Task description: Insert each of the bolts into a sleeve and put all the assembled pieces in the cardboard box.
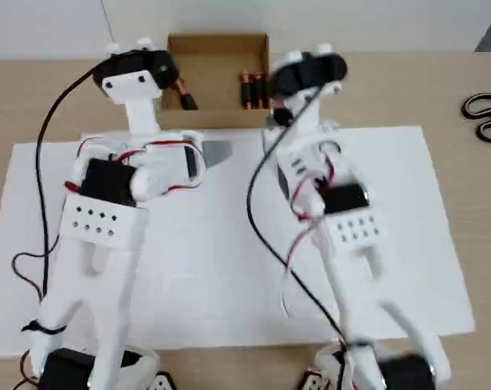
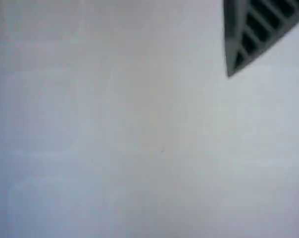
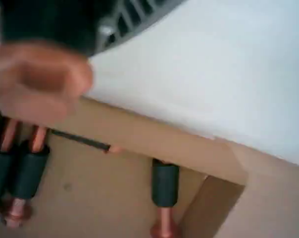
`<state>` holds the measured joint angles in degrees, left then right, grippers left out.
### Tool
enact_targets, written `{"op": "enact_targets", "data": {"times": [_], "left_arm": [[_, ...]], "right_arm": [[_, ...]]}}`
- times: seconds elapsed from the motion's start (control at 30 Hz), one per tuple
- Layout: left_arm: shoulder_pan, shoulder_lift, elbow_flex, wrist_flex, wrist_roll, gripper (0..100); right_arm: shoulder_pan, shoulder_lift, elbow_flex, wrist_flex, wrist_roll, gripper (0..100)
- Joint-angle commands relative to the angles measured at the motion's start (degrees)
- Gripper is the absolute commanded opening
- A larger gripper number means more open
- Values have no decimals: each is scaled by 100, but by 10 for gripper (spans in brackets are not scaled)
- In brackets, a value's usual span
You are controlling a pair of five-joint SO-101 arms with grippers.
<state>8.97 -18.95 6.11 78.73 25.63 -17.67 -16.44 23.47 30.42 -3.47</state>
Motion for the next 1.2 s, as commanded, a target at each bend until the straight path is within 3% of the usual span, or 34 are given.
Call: {"op": "enact_targets", "data": {"times": [0.0, 0.33, 0.97, 1.17], "left_arm": [[-229, -237, -242, 149, 26, 314], [-624, -237, -242, 598, 9, 314], [-571, -246, 154, 615, -9, 314], [-571, -246, 154, 624, -9, 314]], "right_arm": [[40, 1411, -1609, -4, 62, 3], [4, 4382, -4475, -13, 62, 3], [-154, 7987, -8580, 31, 62, 3], [-154, 8048, -9890, 1420, 53, 3]]}}
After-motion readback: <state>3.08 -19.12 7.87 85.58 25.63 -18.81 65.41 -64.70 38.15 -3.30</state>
